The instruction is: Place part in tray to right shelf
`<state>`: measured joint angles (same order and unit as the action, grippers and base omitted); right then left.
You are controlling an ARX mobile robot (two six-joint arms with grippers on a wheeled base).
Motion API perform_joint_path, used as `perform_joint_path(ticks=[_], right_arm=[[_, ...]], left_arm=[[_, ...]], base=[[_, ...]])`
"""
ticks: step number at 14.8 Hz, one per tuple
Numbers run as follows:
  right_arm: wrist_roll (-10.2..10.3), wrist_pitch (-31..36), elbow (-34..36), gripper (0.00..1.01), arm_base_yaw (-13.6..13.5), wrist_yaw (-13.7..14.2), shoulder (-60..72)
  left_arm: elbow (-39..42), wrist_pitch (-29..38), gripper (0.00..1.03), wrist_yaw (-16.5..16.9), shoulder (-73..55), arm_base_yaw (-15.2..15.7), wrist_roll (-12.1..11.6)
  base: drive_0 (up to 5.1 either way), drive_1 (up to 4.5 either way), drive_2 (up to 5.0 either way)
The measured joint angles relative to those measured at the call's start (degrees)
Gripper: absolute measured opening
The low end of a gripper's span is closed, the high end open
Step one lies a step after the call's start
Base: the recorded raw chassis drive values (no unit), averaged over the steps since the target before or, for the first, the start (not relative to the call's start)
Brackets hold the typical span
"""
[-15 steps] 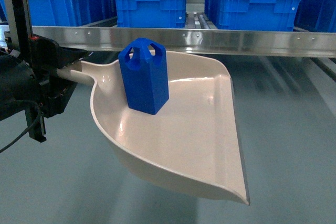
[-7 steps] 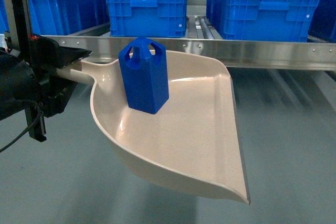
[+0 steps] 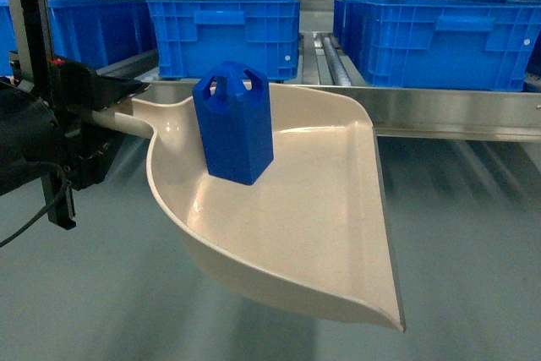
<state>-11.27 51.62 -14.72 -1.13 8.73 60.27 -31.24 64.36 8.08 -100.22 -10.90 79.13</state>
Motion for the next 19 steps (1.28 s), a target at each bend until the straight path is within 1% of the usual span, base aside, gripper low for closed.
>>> perform_joint_path(ticks=[19], right_arm=[[0.0, -0.1, 0.0, 0.98, 0.0, 0.0, 0.0]], left_arm=[[0.0, 0.2, 0.16, 0.0, 0.0, 0.0, 0.0]], base=[[0.0, 3.95, -3.9]])
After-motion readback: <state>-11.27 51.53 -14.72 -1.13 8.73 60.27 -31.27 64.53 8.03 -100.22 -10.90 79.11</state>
